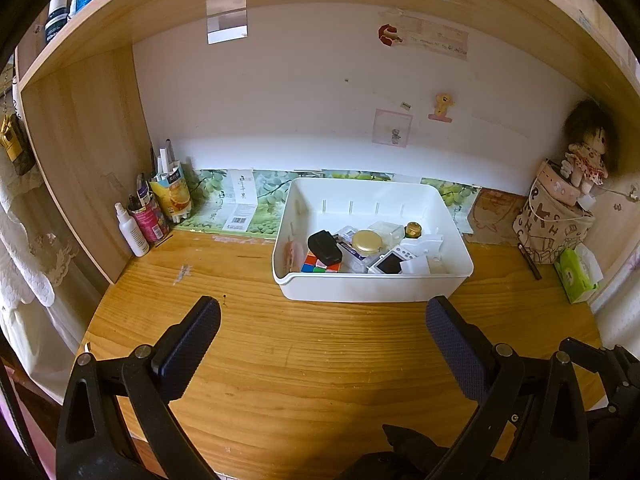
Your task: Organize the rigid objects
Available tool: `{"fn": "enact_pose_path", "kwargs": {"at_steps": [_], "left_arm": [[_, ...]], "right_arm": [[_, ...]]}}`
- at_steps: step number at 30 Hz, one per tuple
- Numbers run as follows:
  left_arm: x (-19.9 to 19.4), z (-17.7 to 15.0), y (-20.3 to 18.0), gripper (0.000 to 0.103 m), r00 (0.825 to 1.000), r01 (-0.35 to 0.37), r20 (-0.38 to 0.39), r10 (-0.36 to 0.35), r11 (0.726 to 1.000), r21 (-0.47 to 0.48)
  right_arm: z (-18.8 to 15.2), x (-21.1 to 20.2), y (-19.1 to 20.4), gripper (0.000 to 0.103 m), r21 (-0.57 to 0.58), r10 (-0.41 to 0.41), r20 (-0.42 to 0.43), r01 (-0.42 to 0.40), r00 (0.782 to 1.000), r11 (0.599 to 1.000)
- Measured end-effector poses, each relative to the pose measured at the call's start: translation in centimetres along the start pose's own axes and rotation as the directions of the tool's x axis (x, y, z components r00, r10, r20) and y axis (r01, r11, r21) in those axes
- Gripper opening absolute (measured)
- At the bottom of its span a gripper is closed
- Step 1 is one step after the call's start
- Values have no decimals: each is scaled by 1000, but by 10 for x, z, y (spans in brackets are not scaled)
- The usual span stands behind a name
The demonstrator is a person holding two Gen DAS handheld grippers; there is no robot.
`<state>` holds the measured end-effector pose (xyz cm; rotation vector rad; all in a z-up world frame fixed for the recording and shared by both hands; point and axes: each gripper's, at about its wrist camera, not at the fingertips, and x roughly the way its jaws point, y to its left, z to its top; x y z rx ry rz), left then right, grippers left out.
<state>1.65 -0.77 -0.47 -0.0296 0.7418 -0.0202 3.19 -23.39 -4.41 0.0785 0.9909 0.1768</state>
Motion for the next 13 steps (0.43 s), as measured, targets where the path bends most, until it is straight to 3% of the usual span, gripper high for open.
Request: {"fn": "enact_pose_path", "kwargs": {"at_steps": [13], "left_arm": [[0, 0, 0, 102, 1000, -1, -1, 1, 1000, -1]], "right_arm": [[0, 1, 1, 103, 1, -1, -2, 1, 1000, 1000]]}}
